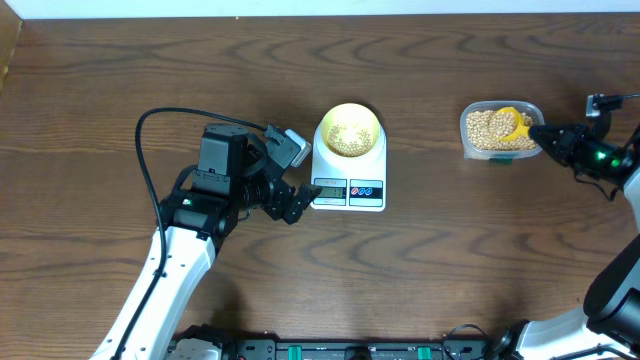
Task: Scoop item into bowl and weigh 50g on scale
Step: 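Drag the scoop through the soybeans with the right gripper, then lift the filled scoop and carry it left over the yellow bowl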
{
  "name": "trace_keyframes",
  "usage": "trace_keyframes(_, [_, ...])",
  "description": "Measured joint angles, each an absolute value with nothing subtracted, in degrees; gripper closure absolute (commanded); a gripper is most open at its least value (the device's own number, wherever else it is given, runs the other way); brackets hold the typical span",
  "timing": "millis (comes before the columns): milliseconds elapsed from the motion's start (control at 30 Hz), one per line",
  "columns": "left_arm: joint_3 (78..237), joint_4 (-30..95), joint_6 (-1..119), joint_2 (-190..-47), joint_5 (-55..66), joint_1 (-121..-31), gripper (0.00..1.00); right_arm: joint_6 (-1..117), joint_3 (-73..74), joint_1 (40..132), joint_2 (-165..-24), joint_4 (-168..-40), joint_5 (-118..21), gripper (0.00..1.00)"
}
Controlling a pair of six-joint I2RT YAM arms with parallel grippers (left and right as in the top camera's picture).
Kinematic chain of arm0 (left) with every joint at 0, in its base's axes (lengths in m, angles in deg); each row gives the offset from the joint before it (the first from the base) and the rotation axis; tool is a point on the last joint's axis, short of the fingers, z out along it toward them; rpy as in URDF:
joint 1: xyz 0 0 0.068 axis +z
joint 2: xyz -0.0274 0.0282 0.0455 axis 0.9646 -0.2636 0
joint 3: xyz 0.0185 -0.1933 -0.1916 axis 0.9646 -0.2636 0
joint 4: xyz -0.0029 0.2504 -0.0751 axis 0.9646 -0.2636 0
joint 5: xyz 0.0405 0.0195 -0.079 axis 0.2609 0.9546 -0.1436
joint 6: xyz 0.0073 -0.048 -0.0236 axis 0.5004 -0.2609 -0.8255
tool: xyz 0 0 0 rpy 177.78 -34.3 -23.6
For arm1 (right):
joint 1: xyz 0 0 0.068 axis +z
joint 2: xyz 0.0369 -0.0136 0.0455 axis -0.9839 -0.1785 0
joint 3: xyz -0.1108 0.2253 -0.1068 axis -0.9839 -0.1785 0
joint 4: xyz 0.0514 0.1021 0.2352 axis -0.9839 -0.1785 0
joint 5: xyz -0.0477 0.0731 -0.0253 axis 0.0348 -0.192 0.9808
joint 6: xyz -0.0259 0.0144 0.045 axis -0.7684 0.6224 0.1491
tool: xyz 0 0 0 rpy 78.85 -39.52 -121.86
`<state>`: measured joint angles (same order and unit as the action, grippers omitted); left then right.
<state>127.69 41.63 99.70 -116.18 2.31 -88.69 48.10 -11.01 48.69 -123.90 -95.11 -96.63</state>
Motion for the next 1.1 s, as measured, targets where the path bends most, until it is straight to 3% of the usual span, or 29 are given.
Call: trace_keyframes(1100, [127.7, 41.6, 99.7, -116.2, 2.3, -88.7, 0.09, 48.1, -11.0, 46.9, -123.9, -92.9, -112.7, 0.99])
